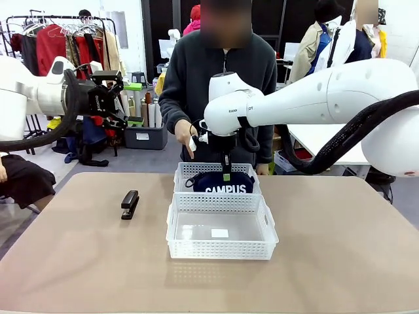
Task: Distribute items into two baskets.
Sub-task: Place the picked Pencil pouch into the Organizing basket as instructed by the person.
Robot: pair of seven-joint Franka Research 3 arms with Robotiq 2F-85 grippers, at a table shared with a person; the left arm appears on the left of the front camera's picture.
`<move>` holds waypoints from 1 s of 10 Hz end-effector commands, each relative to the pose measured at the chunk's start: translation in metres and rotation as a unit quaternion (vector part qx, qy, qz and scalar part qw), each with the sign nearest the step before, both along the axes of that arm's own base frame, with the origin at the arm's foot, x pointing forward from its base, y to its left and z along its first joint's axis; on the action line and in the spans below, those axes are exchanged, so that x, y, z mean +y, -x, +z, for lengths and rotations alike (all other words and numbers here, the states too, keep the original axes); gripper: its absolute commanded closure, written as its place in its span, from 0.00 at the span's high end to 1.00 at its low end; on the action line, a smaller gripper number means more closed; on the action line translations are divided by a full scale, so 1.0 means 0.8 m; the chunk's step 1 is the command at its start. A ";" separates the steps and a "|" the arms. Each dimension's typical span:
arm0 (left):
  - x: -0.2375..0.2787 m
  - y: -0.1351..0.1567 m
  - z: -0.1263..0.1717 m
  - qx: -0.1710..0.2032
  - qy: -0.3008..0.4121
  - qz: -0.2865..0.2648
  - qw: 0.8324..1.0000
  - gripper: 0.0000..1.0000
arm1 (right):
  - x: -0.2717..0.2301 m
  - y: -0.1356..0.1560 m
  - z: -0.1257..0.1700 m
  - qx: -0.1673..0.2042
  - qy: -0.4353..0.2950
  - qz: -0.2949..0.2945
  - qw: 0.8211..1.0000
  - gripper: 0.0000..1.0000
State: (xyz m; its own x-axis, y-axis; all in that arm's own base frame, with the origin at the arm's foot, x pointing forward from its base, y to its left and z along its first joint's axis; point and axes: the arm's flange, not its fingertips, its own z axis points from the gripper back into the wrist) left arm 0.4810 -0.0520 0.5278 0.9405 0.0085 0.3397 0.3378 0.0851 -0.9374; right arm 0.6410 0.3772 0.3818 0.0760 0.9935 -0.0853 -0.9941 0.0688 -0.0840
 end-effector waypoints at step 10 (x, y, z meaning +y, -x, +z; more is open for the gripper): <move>0.001 0.000 0.003 -0.002 0.001 0.001 1.000 1.00 | -0.008 -0.011 0.030 0.029 -0.051 -0.029 0.998 1.00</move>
State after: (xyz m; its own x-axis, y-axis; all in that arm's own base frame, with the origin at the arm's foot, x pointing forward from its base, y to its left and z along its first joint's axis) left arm 0.4810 -0.0520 0.5278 0.9405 0.0085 0.3397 0.3378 0.0851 -0.9374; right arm 0.6467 0.3703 0.3980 0.1300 0.9914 -0.0179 -0.9908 0.1292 -0.0403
